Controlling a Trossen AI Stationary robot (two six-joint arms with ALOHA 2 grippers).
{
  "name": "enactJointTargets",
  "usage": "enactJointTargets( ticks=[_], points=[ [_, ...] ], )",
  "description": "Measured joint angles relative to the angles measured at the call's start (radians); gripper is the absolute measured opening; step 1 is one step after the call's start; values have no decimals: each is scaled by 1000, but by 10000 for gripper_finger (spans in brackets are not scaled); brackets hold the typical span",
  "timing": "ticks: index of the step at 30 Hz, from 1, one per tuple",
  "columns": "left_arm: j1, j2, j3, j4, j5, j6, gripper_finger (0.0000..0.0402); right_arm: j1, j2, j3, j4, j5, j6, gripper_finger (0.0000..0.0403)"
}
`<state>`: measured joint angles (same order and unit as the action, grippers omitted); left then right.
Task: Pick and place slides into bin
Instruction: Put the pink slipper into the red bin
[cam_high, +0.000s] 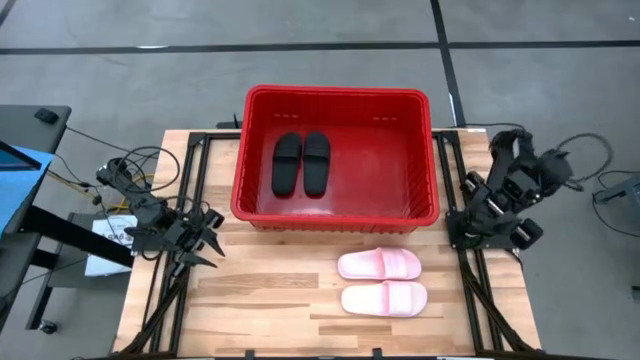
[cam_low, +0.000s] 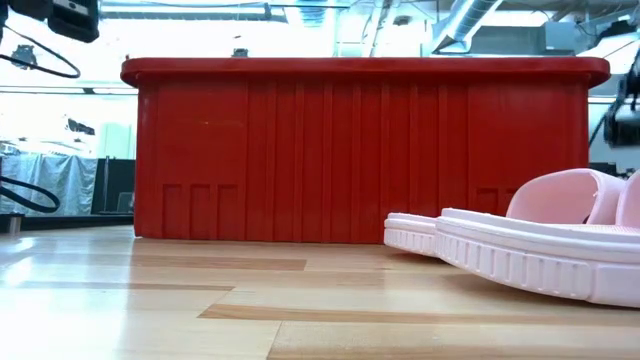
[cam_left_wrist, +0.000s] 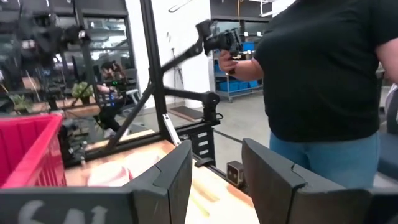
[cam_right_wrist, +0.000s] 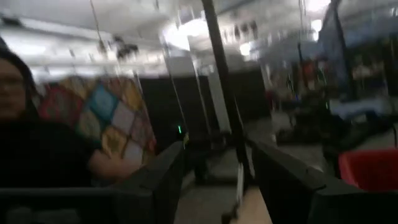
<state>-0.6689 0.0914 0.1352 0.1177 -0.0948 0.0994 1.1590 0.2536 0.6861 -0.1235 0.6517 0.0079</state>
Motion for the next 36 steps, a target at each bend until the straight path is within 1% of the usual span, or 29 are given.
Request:
enactJointTargets(
  ticks=[4,8,11,14,18,21,29,36],
  points=[
    [0,0,0,-5,0,-45,132,0,183,225,-313,-3,180,182],
    [0,0,0,-6,0,-57,132,0,355,423,-582,-65,388,182],
    [0,0,-1,-7,0,-57,132,0,465,530,-762,-92,561,182],
    [0,0,-1,-7,0,-57,132,-1,552,596,-919,-118,734,182],
    [0,0,-1,-6,0,-60,132,-1,625,615,-1013,-172,926,182],
    [0,0,-1,2,1,-62,132,-1,666,616,-1044,-180,1039,182],
    [0,0,-1,7,1,-65,132,-2,768,616,-1150,-206,1280,182],
    [0,0,-1,21,1,-111,132,-22,877,616,-1236,-206,1493,182]
  ],
)
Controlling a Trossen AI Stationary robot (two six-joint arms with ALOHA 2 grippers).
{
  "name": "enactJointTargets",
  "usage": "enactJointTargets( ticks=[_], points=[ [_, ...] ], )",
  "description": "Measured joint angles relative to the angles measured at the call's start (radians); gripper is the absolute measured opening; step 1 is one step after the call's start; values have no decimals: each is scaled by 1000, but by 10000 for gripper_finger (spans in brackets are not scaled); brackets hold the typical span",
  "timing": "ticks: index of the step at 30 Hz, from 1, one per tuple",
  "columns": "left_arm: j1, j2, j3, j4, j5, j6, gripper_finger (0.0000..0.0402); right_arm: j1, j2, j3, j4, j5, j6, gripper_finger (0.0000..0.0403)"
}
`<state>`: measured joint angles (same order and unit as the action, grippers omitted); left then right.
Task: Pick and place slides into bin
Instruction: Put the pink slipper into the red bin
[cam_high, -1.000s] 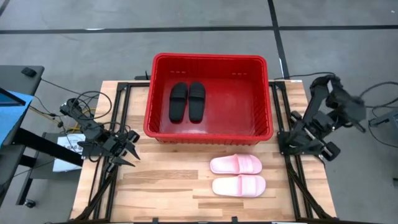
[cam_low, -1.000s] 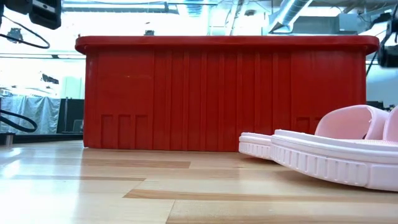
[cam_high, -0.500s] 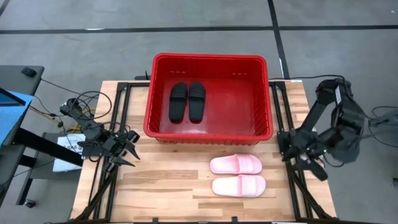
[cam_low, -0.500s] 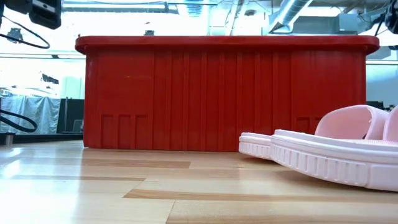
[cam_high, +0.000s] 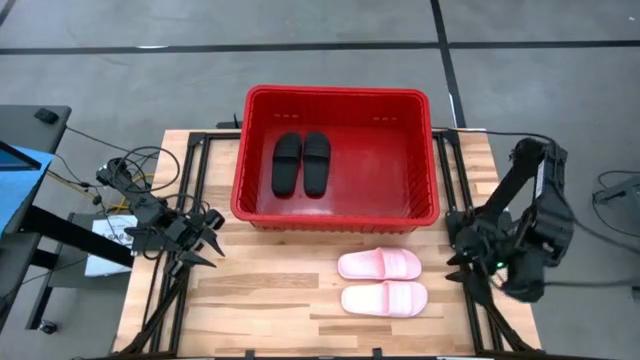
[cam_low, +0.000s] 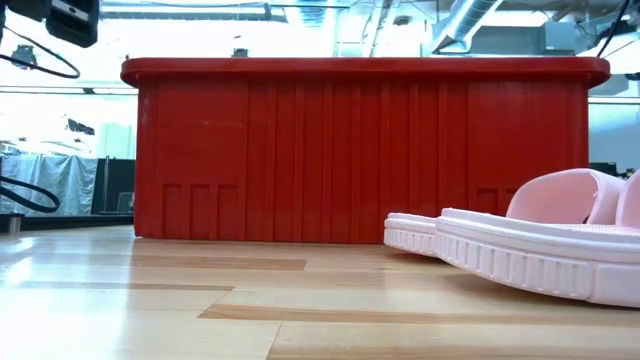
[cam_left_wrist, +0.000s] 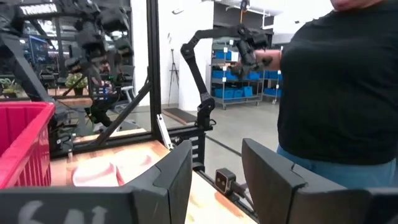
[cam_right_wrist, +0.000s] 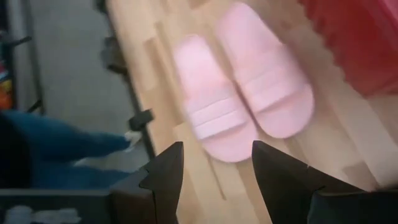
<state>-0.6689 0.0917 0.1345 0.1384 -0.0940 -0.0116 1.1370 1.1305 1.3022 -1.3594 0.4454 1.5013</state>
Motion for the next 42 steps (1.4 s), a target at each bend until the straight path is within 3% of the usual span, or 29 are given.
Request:
enactJointTargets(
  ticks=[7,13,18,27,42],
  points=[
    [0,0,0,37,0,1,132,-116,131,0,-85,-62,237,182],
    [0,0,0,37,0,2,132,-213,256,0,-42,-154,299,182],
    [0,0,0,37,0,0,132,-257,351,0,29,-164,306,182],
    [0,0,0,36,1,-22,132,-316,494,0,126,-161,351,182],
    [0,0,0,32,9,-57,132,-320,586,-1,16,-245,437,182]
  ],
)
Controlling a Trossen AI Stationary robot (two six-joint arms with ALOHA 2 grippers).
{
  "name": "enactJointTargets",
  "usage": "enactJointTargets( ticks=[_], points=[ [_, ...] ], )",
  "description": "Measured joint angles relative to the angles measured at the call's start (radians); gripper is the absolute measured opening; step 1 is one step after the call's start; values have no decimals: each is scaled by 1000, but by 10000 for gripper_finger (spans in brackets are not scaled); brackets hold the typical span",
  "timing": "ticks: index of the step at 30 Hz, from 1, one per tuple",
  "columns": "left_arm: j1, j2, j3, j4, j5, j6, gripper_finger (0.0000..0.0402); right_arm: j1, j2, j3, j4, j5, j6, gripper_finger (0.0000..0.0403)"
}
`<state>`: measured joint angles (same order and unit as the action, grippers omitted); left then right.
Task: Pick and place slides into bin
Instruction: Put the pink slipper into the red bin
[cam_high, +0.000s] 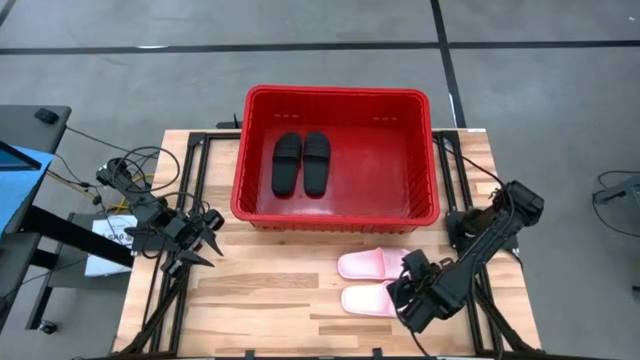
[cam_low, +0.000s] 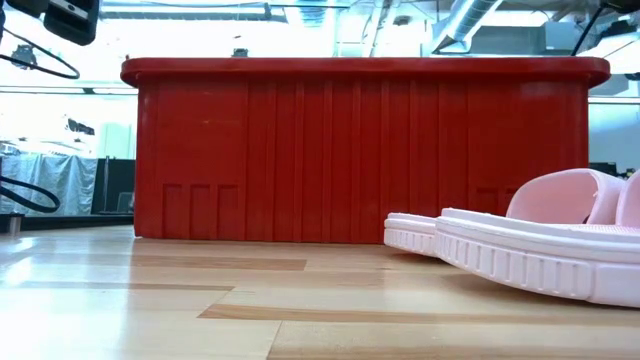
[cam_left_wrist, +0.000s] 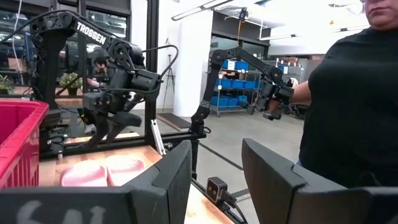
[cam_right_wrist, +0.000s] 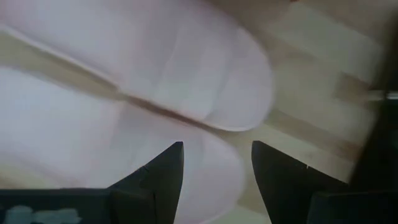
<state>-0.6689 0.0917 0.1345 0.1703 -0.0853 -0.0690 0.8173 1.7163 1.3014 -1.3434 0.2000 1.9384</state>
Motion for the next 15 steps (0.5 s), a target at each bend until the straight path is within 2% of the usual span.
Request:
enactJointTargets(
  ticks=[9,15],
  points=[
    [0,0,0,0,0,-16,132,13,-1,0,-119,-42,1,182],
    [0,0,0,0,1,-25,132,57,-34,-61,-106,-43,47,182]
  ],
)
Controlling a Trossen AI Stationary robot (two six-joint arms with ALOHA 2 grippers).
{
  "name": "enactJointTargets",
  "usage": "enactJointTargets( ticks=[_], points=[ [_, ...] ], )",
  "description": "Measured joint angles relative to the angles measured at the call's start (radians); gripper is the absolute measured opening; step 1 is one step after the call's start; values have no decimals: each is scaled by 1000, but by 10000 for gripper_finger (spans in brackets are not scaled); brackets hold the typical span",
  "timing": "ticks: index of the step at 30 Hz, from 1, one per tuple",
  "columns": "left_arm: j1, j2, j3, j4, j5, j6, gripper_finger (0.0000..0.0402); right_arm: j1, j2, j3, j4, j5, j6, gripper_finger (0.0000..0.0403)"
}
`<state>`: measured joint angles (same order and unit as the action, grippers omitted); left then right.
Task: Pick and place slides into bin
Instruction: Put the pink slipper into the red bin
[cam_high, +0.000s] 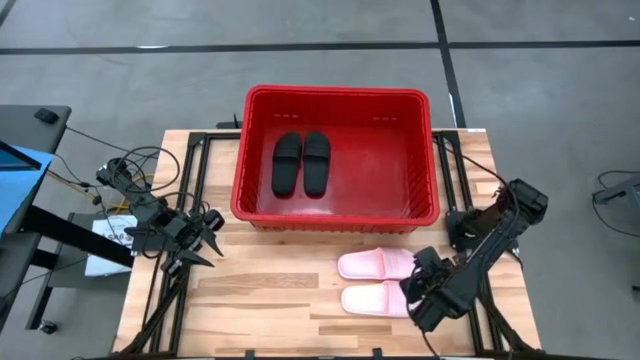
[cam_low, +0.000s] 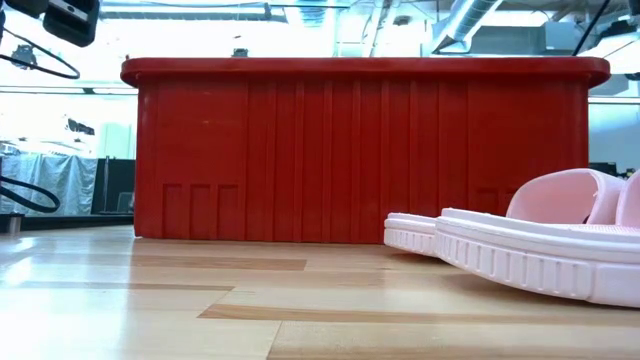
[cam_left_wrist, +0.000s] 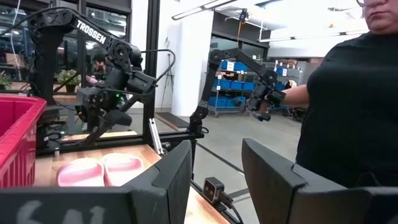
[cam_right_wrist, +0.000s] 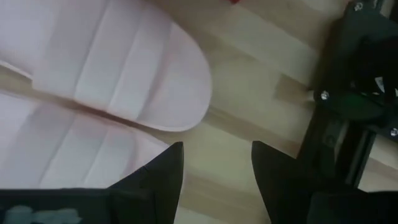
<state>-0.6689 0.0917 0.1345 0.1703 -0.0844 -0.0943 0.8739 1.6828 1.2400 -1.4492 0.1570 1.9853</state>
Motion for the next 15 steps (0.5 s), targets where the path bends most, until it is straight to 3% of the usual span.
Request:
enactJointTargets(
  ticks=[15],
  points=[
    [0,0,0,1,47,-23,132,91,-296,-412,363,62,-21,182]
  ],
)
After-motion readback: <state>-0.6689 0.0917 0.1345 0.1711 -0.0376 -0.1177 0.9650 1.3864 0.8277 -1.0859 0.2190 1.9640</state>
